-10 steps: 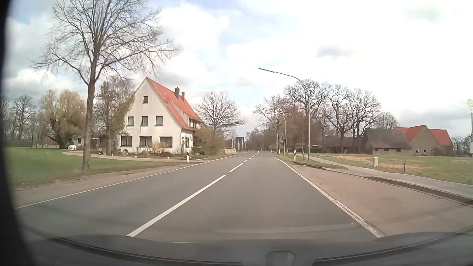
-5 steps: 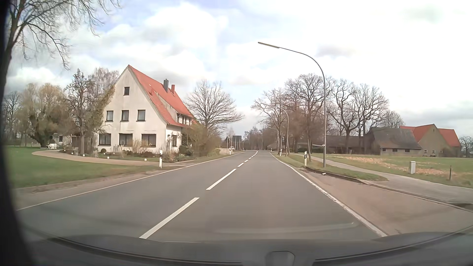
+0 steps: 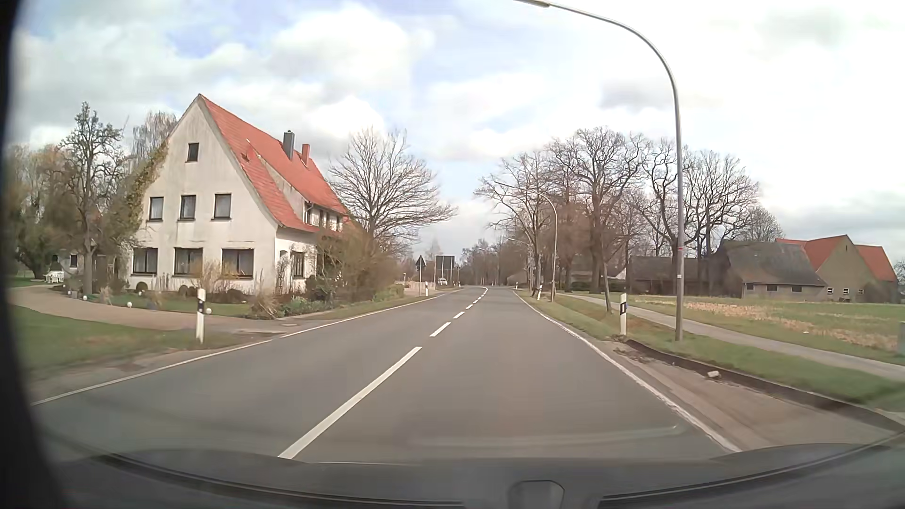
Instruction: Follow the waypoints while adhering to traffic rules and regulations
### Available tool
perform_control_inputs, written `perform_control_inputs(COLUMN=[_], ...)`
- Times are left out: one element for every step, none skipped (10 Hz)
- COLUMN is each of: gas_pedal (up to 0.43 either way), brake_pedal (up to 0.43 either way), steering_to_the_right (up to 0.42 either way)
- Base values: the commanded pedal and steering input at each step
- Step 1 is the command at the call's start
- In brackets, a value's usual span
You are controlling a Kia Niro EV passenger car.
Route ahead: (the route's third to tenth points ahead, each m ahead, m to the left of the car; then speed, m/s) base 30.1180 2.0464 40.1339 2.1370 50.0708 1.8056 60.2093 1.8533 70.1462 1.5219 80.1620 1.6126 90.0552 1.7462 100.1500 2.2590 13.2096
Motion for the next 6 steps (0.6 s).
perform_control_inputs(gas_pedal=[0.138,0.138,0.15,0.157,0.157,0.157], brake_pedal=[0.0,0.0,0.0,0.0,0.0,0.0], steering_to_the_right=[0.01,0.01,0.009,0.009,0.009,0.009])
